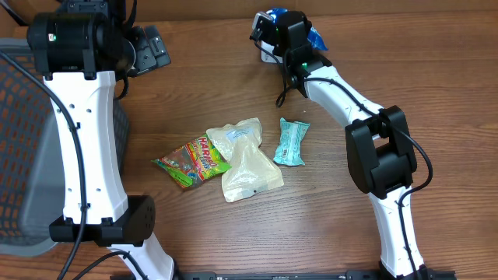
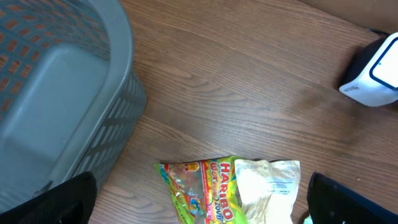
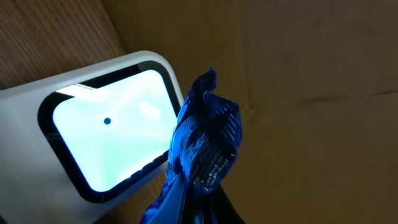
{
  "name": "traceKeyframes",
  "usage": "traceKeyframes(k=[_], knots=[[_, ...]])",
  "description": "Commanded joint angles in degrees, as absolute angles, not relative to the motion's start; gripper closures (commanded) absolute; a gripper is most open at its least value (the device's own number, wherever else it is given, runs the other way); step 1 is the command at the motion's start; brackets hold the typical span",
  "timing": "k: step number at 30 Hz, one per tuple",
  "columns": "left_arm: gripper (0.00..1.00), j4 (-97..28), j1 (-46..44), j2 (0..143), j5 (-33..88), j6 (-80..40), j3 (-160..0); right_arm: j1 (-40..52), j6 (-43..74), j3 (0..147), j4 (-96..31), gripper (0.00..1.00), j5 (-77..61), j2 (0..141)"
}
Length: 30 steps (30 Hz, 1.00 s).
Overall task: Scan the item barcode
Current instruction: 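Hold the blue bar in front of the white scanner window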
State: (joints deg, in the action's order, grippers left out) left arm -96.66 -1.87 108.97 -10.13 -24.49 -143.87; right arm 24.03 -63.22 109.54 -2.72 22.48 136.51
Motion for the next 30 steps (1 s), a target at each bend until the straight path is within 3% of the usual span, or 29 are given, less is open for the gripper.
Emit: traceKeyframes(k=[1, 20, 25, 30], knots=[[0.00, -96.66, -1.89, 108.31, -10.90, -25.32, -144.53, 23.92, -63.05, 110.59, -2.22, 0.96, 22.83, 136.64], [0.00, -96.66, -1.89, 108.31, -10.90, -25.32, -144.53, 23.92, -63.07, 110.59, -2.31, 0.96, 22.85, 136.64], [0.00, -96.64, -1.89, 108.31, -10.90, -25.32, -144.53, 24.16, -63.02, 110.59, -7.25, 0.96, 22.13, 135.55], [0.00, -96.64, -1.89, 108.31, -10.90, -25.32, -144.53, 24.64, -55.37, 110.59, -12.80, 0.96, 21.87, 130.43]])
